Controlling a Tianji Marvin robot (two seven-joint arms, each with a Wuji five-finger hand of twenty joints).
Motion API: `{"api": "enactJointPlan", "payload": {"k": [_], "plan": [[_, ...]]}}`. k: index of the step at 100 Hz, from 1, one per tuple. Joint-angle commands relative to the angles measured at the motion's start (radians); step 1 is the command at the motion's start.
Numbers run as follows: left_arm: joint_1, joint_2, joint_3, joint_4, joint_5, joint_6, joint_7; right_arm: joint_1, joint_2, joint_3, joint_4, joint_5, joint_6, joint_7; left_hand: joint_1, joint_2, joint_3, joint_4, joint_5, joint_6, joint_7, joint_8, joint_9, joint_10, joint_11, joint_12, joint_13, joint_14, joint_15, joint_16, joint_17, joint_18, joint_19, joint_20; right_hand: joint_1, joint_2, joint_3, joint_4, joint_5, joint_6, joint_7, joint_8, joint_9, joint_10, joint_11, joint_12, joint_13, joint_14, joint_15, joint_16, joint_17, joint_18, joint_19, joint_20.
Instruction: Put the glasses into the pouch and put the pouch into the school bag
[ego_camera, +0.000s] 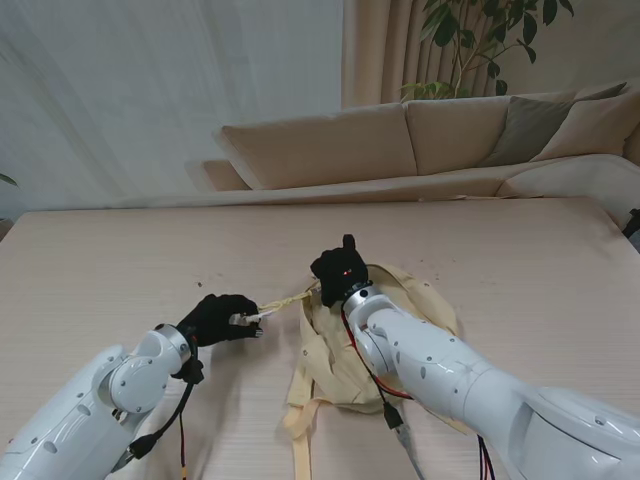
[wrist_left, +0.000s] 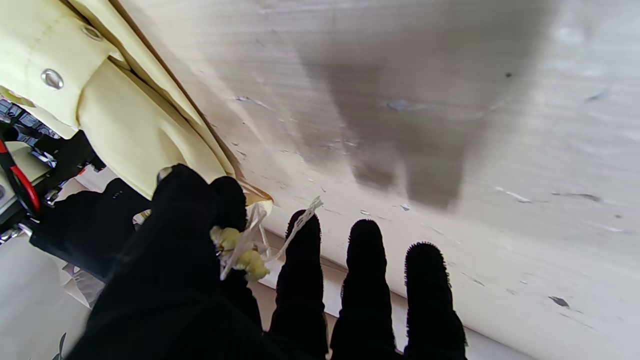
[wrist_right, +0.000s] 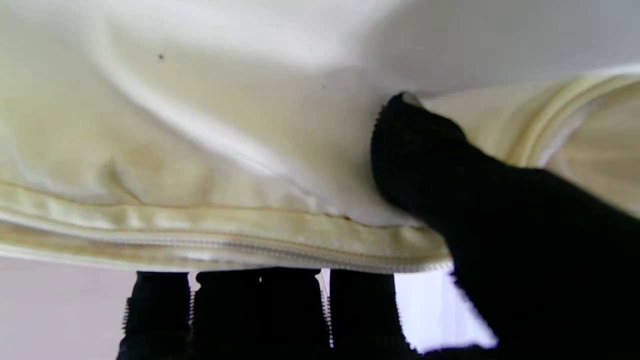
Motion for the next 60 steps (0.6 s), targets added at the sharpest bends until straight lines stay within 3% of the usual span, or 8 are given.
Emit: {"api": "enactJointPlan", "payload": {"k": [1, 8, 18, 28, 38, 46, 53, 60], "plan": [[0.01, -0.001, -0.008, -0.013, -0.001, 0.007, -0.015, 0.005, 0.001, -0.001, 0.013, -0.002, -0.002, 0.004, 0.004, 0.017, -0.027, 0.027, 0.031, -0.003, 0.04, -0.002, -0.026, -0.012, 0.008, 0.011, -0.017, -0.008, 0.011, 0.024, -0.019, 0.017, 0.032, 0.009, 0.069, 0.071, 0.153, 0.08, 0.057, 0.034, 0.055, 0.031, 0.061, 0.111, 0.008, 0.028, 0.11, 0.016, -0.008, -0.017, 0.075, 0.054, 0.025, 0.027], [0.009, -0.002, -0.008, -0.014, -0.007, 0.009, -0.014, 0.005, 0.003, 0.003, 0.014, 0.0, -0.004, 0.006, 0.004, 0.016, -0.027, 0.026, 0.032, 0.0, 0.04, -0.003, -0.023, -0.01, 0.009, 0.011, -0.016, -0.006, 0.012, 0.024, -0.019, 0.017, 0.032, 0.009, 0.086, 0.085, 0.152, 0.037, 0.031, 0.038, 0.034, 0.015, 0.086, 0.148, -0.008, 0.021, 0.225, 0.05, 0.011, -0.025, 0.225, 0.103, 0.036, 0.029], [0.002, -0.002, -0.001, -0.011, -0.007, 0.001, -0.013, -0.004, -0.011, 0.026, 0.032, 0.03, -0.032, -0.022, 0.002, 0.017, -0.028, 0.026, 0.032, -0.003, 0.04, -0.002, -0.02, -0.012, 0.011, 0.012, -0.014, -0.009, 0.012, 0.024, -0.016, 0.017, 0.034, 0.01, 0.126, 0.072, 0.152, 0.01, 0.029, 0.087, 0.037, -0.003, 0.106, 0.255, 0.032, 0.026, 0.341, 0.132, 0.137, 0.029, 0.388, 0.2, 0.117, 0.054], [-0.004, -0.003, 0.006, -0.009, -0.016, 0.0, -0.015, -0.007, -0.017, 0.033, 0.042, 0.041, -0.049, -0.038, 0.004, 0.016, -0.027, 0.026, 0.032, -0.002, 0.04, -0.002, -0.02, -0.011, 0.011, 0.011, -0.014, -0.008, 0.012, 0.024, -0.015, 0.016, 0.036, 0.011, 0.156, 0.075, 0.148, -0.01, 0.037, 0.117, 0.038, -0.02, 0.156, 0.308, 0.089, 0.029, 0.376, 0.129, 0.294, 0.138, 0.519, 0.27, 0.148, 0.087], [-0.006, -0.004, 0.012, -0.008, -0.021, -0.003, -0.015, -0.005, -0.028, 0.031, 0.067, 0.047, -0.06, -0.068, 0.002, 0.018, -0.028, 0.026, 0.032, -0.003, 0.041, -0.003, -0.02, -0.014, 0.011, 0.012, -0.012, -0.008, 0.014, 0.024, -0.014, 0.017, 0.037, 0.011, 0.205, 0.043, 0.152, 0.005, 0.06, 0.153, 0.061, -0.034, 0.249, 0.336, 0.108, 0.064, 0.379, 0.12, 0.424, 0.242, 0.629, 0.318, 0.15, 0.098], [-0.006, -0.003, 0.014, -0.011, -0.023, -0.003, -0.019, -0.003, -0.043, 0.03, 0.095, 0.056, -0.065, -0.106, 0.001, 0.019, -0.028, 0.026, 0.036, 0.001, 0.042, -0.004, -0.015, -0.01, 0.012, 0.012, -0.011, -0.007, 0.014, 0.024, -0.014, 0.018, 0.037, 0.012, 0.267, -0.048, 0.152, 0.027, 0.081, 0.174, 0.087, -0.044, 0.31, 0.345, 0.117, 0.083, 0.378, 0.136, 0.487, 0.293, 0.694, 0.357, 0.145, 0.093], [-0.003, 0.0, 0.011, -0.013, -0.012, -0.006, -0.023, 0.003, -0.048, 0.024, 0.111, 0.056, -0.075, -0.123, -0.004, 0.022, -0.029, 0.026, 0.037, -0.003, 0.04, -0.006, -0.014, -0.012, 0.011, 0.011, -0.009, -0.009, 0.014, 0.024, -0.012, 0.017, 0.038, 0.012, 0.303, -0.118, 0.153, 0.058, 0.097, 0.164, 0.124, -0.05, 0.314, 0.354, 0.141, 0.109, 0.377, 0.143, 0.509, 0.324, 0.717, 0.37, 0.136, 0.083], [-0.001, 0.001, 0.007, -0.012, -0.006, -0.003, -0.027, 0.006, -0.038, 0.02, 0.101, 0.05, -0.081, -0.106, -0.003, 0.021, -0.028, 0.027, 0.035, -0.004, 0.039, -0.006, -0.017, -0.012, 0.009, 0.01, -0.011, -0.009, 0.012, 0.023, -0.013, 0.017, 0.037, 0.012, 0.313, -0.164, 0.153, 0.122, 0.106, 0.149, 0.161, -0.04, 0.318, 0.361, 0.174, 0.117, 0.378, 0.138, 0.535, 0.346, 0.716, 0.354, 0.145, 0.081]]}}
